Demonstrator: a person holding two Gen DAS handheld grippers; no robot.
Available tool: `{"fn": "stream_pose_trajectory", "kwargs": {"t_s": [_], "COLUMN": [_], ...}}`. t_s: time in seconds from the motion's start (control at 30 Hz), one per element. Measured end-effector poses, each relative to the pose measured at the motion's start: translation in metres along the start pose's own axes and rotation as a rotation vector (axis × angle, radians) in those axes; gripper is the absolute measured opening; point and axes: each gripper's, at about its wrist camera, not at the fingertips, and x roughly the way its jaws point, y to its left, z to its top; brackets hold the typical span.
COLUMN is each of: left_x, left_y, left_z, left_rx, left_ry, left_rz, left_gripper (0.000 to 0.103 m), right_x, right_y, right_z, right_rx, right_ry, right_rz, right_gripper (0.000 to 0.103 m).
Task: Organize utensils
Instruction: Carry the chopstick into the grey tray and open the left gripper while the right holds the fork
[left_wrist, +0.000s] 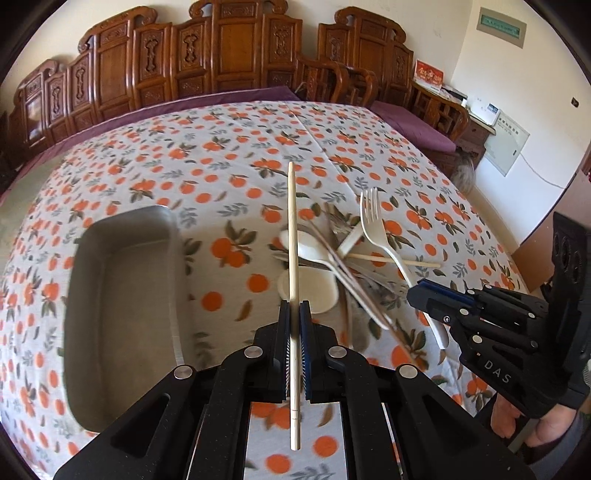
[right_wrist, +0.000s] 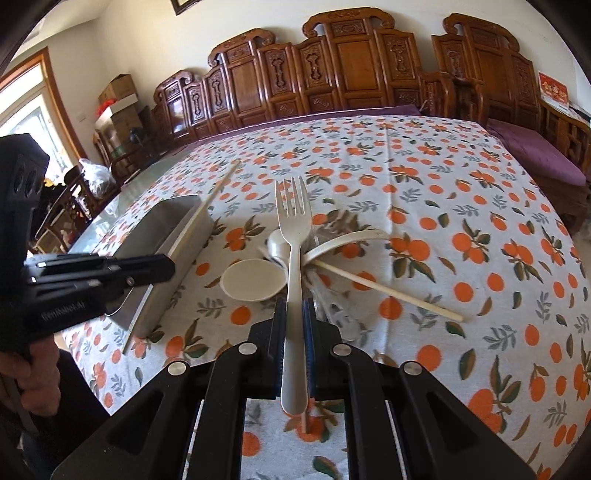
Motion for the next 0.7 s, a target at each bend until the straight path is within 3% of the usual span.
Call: {"fn": "stream_pose_trajectory", "kwargs": {"t_s": [0.3, 0.7], "left_x": [-0.020, -0.014], "left_y": [0.050, 0.113], "left_z": [0.001, -0.011], "left_rx": [-0.015, -0.086], "left_ry": [-0.028, -0.013], "left_rz": [0.026, 0.077], "left_gripper": [0.004, 0.004], "right_x": [0.010, 0.019], "right_y": [0.020, 0.023], "right_z": [0.003, 0.005], "right_rx": [-0.034, -0.028], "right_ry": [0.000, -0.004], "right_rz": [-0.008, -0.030], "right_gripper": [0.011, 0.011]}}
